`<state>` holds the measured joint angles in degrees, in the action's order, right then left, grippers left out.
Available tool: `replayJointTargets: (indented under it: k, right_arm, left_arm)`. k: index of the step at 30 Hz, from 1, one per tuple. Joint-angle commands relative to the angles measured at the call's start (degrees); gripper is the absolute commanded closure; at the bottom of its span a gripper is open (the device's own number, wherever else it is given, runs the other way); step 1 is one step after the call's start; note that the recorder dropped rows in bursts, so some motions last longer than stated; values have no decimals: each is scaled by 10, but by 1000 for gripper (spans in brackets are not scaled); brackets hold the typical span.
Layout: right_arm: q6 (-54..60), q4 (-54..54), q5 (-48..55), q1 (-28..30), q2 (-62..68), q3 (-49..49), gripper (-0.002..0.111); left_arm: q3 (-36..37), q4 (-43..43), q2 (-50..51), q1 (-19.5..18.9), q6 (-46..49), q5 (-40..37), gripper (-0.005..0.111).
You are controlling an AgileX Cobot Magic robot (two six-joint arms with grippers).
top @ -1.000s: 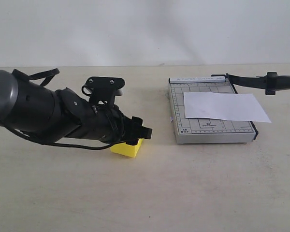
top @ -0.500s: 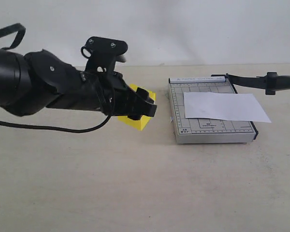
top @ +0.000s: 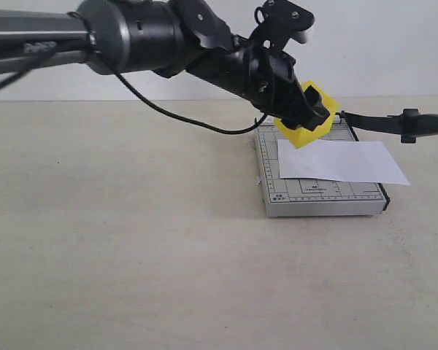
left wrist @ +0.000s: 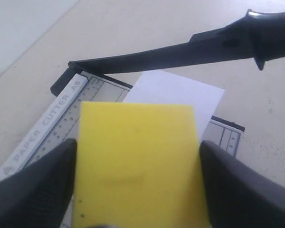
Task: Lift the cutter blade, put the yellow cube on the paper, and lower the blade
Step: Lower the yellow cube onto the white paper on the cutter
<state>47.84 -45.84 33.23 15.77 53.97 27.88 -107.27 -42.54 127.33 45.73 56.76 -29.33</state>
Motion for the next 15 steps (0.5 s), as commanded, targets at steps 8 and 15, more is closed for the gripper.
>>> replayJointTargets:
  k: [8,15]
  right_arm:
    - [1,-4,-6,2,-2,2,108]
    - [0,-4,-6,2,-2,2,108]
  left_arm:
    - [-180,2,145,0,13,-50,102]
    - [-208,3,173,0,21,-57,102]
